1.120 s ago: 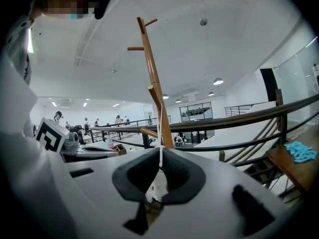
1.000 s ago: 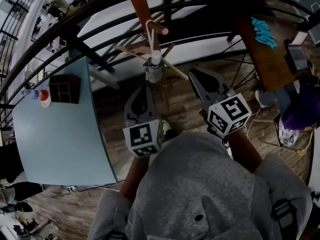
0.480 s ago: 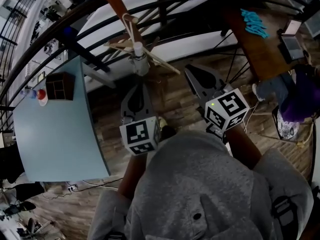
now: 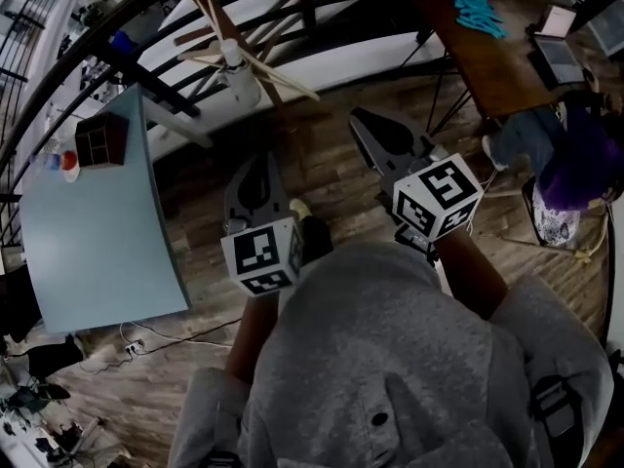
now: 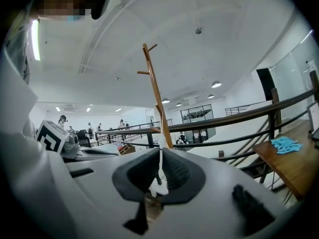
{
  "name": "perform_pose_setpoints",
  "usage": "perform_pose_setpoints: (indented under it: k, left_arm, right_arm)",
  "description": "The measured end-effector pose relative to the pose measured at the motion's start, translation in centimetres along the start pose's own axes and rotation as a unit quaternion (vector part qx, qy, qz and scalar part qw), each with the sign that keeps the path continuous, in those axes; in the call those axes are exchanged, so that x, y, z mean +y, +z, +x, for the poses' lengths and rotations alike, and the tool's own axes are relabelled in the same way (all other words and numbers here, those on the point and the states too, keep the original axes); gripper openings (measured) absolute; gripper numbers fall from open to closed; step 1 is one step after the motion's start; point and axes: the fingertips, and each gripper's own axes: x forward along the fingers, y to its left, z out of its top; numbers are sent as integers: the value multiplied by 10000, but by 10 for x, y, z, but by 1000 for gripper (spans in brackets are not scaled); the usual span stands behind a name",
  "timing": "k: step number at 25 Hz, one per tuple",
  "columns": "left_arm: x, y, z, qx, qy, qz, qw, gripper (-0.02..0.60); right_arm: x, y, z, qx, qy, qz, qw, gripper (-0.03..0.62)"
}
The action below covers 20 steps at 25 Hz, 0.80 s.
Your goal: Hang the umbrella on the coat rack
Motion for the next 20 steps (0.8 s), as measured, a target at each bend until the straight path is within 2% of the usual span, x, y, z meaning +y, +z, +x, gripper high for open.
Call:
perform_pose_setpoints:
  k: [6,15,20]
  left_arm:
    - [-23,-12,-42,53,108,-69,9999,15]
    - [-60,-24,-107,-143,446,-17,9989,15]
    - [-76,-28,-128,-155,453,15,9989,15]
  right_arm:
    - [16,-12,-43,52,28,6,10000,32]
    - [34,-35,-111,32,130,10,9999,31]
    - [45,-40,-132,23,226,-19,9997,31]
